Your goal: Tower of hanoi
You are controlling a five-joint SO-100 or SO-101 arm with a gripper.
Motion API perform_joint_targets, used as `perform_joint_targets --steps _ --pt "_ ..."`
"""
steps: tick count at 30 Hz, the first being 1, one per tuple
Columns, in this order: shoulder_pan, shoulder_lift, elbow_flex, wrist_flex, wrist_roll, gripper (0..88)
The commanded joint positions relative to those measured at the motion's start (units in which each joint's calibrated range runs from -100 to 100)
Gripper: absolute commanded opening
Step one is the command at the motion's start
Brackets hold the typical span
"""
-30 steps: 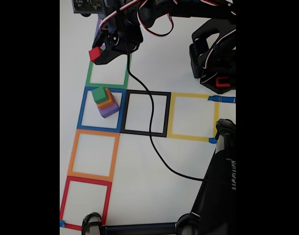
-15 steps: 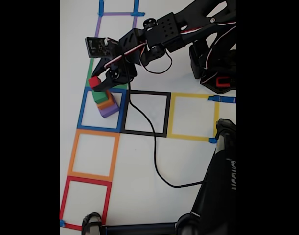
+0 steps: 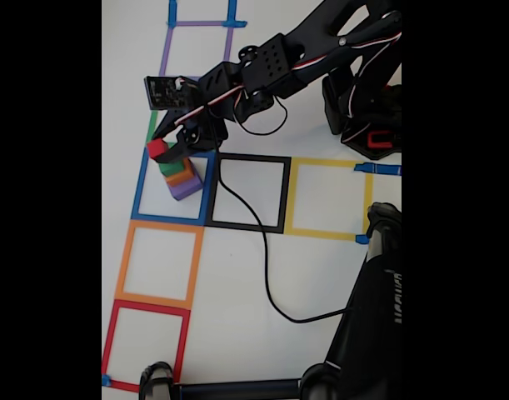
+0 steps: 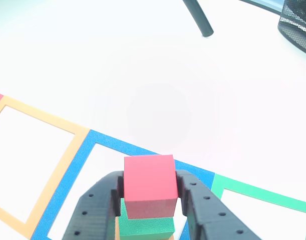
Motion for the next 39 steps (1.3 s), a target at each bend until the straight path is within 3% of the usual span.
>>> perform_joint_targets --steps 1,28,39 --pt "-0.82 -0.02 0.01 -2.20 0.36 4.9" --pt "-0.14 3.61 3.38 -7.47 0.36 5.8" --pt "0.05 3.21 5.83 -12.00 0.36 15.0"
